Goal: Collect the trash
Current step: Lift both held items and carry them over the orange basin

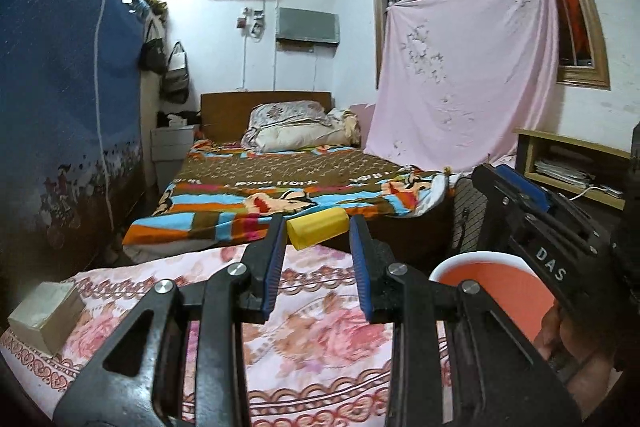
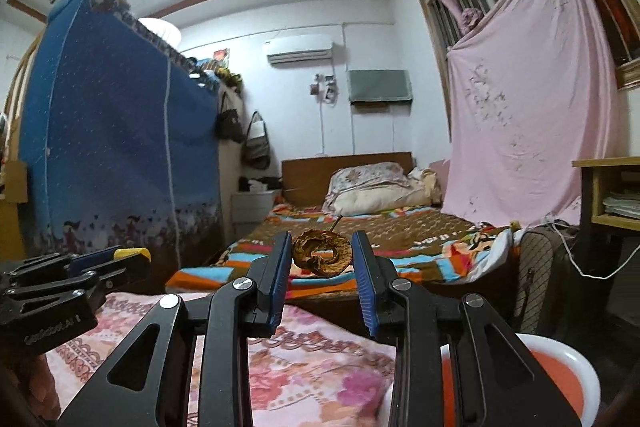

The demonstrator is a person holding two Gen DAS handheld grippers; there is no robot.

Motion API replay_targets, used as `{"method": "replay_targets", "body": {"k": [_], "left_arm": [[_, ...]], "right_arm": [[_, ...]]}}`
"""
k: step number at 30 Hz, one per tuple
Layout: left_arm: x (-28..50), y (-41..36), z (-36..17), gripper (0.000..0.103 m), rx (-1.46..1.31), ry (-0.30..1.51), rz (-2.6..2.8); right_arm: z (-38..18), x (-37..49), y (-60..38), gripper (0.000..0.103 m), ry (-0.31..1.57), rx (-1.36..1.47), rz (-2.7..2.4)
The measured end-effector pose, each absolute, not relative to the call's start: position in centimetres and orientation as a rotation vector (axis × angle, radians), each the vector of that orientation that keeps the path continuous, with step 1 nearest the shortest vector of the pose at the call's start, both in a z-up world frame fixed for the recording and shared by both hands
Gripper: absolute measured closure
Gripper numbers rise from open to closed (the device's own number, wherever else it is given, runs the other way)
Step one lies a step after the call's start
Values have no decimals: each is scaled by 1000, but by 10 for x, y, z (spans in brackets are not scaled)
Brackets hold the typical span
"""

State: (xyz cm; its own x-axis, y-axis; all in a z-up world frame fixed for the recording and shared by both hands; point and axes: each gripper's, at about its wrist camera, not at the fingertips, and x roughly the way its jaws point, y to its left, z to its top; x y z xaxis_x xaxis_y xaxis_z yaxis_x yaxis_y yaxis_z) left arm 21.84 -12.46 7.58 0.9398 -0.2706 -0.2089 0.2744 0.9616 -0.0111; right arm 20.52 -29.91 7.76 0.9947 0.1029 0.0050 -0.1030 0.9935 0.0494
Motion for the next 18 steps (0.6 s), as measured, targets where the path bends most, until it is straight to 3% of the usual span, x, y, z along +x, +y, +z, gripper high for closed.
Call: {"method": "replay_targets", "body": {"k": [18], "left_arm": [[215, -192, 82, 87, 84, 193, -445]], "right_arm": [[82, 191, -367, 74, -15, 156, -57]]}}
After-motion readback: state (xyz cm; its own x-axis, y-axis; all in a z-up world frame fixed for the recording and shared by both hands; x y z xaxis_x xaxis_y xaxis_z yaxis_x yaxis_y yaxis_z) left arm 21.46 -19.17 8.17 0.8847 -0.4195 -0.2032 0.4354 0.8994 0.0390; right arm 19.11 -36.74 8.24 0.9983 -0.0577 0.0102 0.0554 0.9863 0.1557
